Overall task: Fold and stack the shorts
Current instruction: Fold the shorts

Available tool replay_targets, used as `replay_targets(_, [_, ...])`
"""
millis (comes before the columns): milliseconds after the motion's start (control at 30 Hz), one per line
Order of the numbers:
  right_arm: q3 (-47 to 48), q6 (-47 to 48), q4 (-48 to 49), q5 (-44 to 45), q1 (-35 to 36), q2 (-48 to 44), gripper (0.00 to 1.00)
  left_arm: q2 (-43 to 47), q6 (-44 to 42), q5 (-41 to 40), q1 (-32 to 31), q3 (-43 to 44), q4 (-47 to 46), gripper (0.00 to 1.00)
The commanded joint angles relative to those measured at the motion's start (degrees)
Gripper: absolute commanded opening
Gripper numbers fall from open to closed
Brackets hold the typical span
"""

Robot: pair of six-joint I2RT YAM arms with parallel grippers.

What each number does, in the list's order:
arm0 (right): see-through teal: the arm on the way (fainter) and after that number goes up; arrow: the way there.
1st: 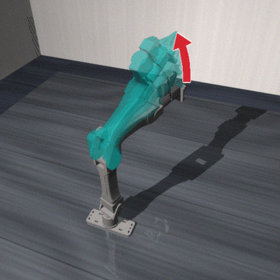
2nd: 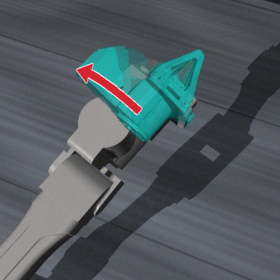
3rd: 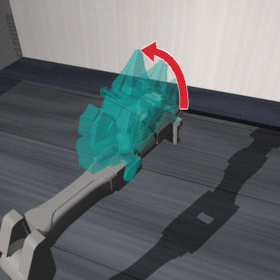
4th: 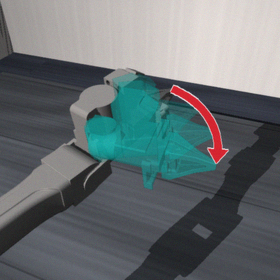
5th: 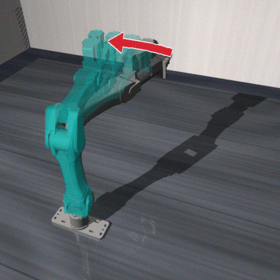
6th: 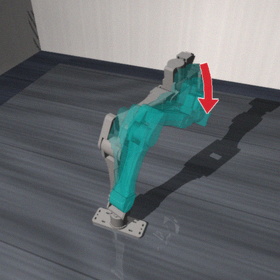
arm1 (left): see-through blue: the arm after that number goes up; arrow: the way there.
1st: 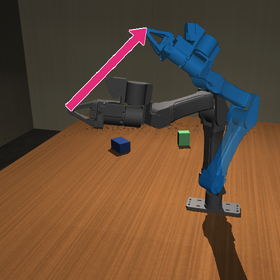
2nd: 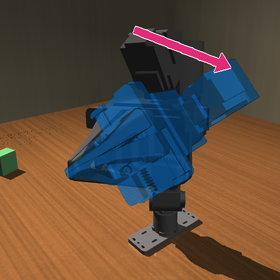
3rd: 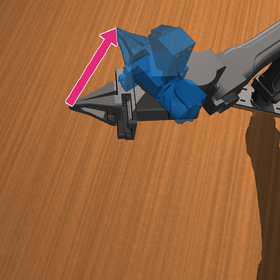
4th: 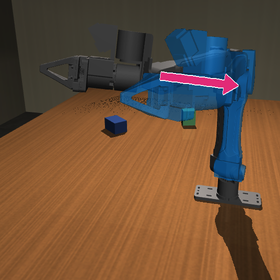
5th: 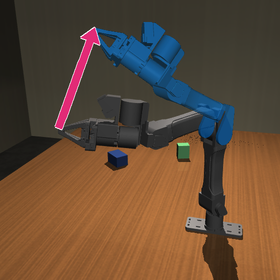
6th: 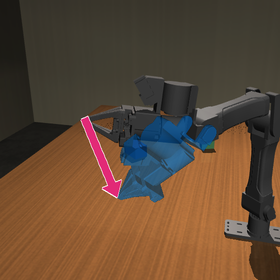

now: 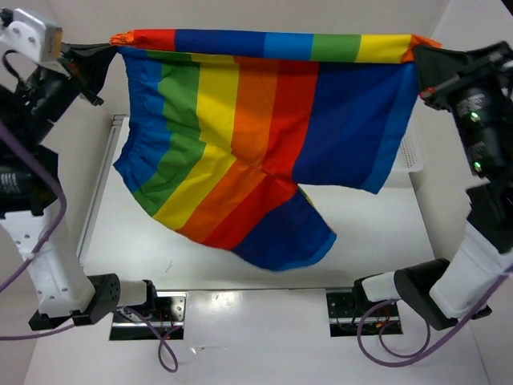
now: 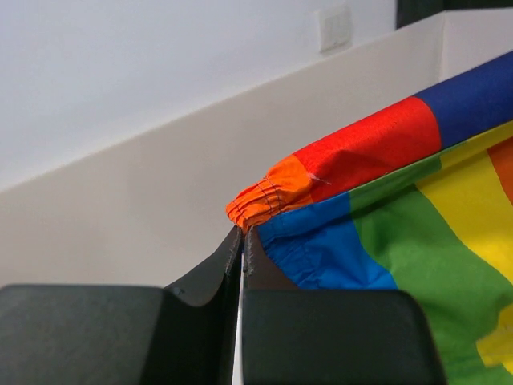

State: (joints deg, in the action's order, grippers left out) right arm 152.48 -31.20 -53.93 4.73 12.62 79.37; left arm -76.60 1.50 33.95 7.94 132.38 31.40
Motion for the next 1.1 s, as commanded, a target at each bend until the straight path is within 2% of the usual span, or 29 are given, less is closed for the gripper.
replay_targets(0, [-4.9, 0.6, 2.8, 5.9, -0.1, 3.4, 0.0, -3.6, -1.5, -7.8, 0.7, -5.6, 0.1, 0.0])
replay_targets(200, [-19.2, 1.7, 8.7, 6.5, -0.1, 10.8, 0.0, -4.2, -1.5, -11.2, 0.7, -18.6, -3.8, 0.0])
replay_targets(300, [-23.5, 1.7, 12.0, 8.3, 0.6, 18.1, 0.0, -6.4, -1.5, -13.1, 0.7, -29.9, -9.0, 0.0])
replay_targets(367, [-22.4, 1.7, 12.5, 9.1, 0.6, 25.4, 0.0, -7.9, -1.5, -13.1, 0.7, -37.8, -12.7, 0.0])
replay_targets(433, [-19.0, 1.7, 11.2, 10.8, 2.0, 30.9, 0.0, -10.2, -1.5, -13.1, 0.7, -41.7, -17.1, 0.0])
replay_targets(500, [-9.2, 2.2, 6.0, 12.7, 2.7, 39.6, 0.0, -12.4, -1.5, -12.4, 0.7, -44.0, -19.3, 0.0])
replay_targets(533, [-4.4, 2.2, 3.5, 12.8, 3.2, 42.7, 0.0, -13.1, -1.5, -12.4, 0.7, -44.0, -20.1, 0.0])
replay_targets(567, [4.4, 2.7, 1.2, 13.8, 4.3, 47.8, 0.0, -13.9, -1.5, -12.4, 0.7, -44.0, -20.1, 0.0])
replay_targets(667, [3.8, 2.7, 2.3, 12.1, 5.0, 47.9, 0.0, -17.9, -1.5, -8.8, 2.2, -42.9, -20.1, 0.0])
replay_targets(733, [6.5, 2.7, -0.6, 11.4, 5.6, 50.3, 0.0, -20.4, -1.5, -5.5, 3.2, -42.3, -20.7, 0.0])
replay_targets(933, [0.5, 2.7, -2.8, 10.8, 11.5, 48.2, 0.0, -25.1, -1.5, -4.4, 4.4, -38.6, -16.2, 0.0])
replay_targets(1067, [-3.3, 2.2, -7.1, 14.0, 17.1, 46.1, 0.0, -24.8, -1.5, -0.7, 6.2, -41.8, -16.2, 0.0])
